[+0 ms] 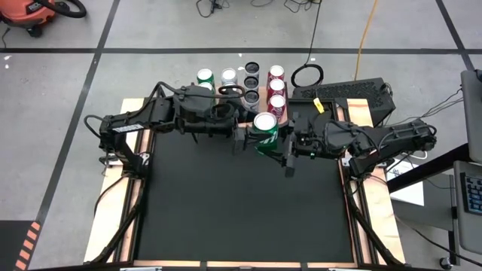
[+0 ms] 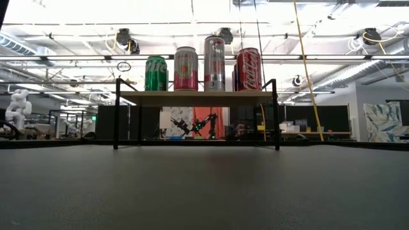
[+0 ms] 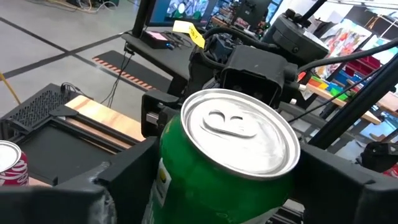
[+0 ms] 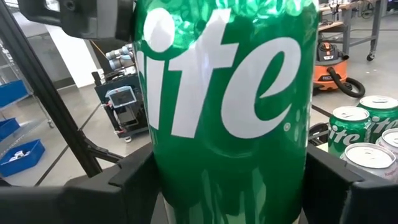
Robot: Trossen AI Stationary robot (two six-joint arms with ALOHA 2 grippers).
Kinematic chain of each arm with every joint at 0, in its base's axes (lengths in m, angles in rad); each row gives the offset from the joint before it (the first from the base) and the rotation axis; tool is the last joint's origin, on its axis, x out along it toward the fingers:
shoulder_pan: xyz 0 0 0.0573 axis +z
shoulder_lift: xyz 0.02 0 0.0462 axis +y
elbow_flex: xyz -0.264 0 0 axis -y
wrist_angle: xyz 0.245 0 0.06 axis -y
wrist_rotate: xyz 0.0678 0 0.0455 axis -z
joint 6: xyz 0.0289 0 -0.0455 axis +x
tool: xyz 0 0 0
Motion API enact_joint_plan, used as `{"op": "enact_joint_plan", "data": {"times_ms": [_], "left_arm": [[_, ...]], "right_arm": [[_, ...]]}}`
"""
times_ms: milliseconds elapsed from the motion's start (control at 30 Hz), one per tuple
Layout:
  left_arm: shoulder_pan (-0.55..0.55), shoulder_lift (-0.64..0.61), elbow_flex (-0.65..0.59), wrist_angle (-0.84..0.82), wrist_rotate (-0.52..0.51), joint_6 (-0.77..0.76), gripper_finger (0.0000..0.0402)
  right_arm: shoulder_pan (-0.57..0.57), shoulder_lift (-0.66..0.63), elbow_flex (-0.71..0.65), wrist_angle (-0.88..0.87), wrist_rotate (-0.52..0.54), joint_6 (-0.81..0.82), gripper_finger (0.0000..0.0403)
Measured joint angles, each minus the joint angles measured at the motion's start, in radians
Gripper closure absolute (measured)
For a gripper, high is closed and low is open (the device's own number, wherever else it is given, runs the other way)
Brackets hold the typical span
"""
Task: Place canned beverage on shelf
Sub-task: Put the green soda can aligned with the other green soda cans on the shelf
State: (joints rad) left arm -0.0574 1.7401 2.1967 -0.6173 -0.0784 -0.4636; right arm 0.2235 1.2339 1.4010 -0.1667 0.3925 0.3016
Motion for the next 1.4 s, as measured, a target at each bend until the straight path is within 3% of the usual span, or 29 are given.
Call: {"op": "enact_joint_plan", "data": {"times_ms": [200, 467, 933, 1167, 1400], "left_arm": [[0.0, 0.0, 0.0, -0.004, 0.0, 0.01, 0.0108], [-0.001, 0.0, 0.0, -0.005, 0.001, 0.025, 0.0114], [-0.002, 0.0, 0.0, -0.009, 0.029, 0.025, 0.0116], [0.003, -0.015, 0.0, -0.02, 0.03, 0.033, 0.0116], [0.022, -0.038, 0.0, -0.032, 0.098, 0.05, 0.0116]], "right_arm": [[-0.001, 0.0, 0.001, -0.002, 0.001, 0.003, 0.0128], [-0.001, 0.0, 0.001, -0.002, 0.002, -0.001, 0.0127], [-0.002, -0.006, 0.001, -0.067, -0.08, 0.091, 0.0026], [-0.002, -0.027, 0.001, -0.199, -0.111, 0.136, 0.0019], [-0.002, -0.065, 0.001, -0.328, -0.133, 0.151, 0.0018]]}}
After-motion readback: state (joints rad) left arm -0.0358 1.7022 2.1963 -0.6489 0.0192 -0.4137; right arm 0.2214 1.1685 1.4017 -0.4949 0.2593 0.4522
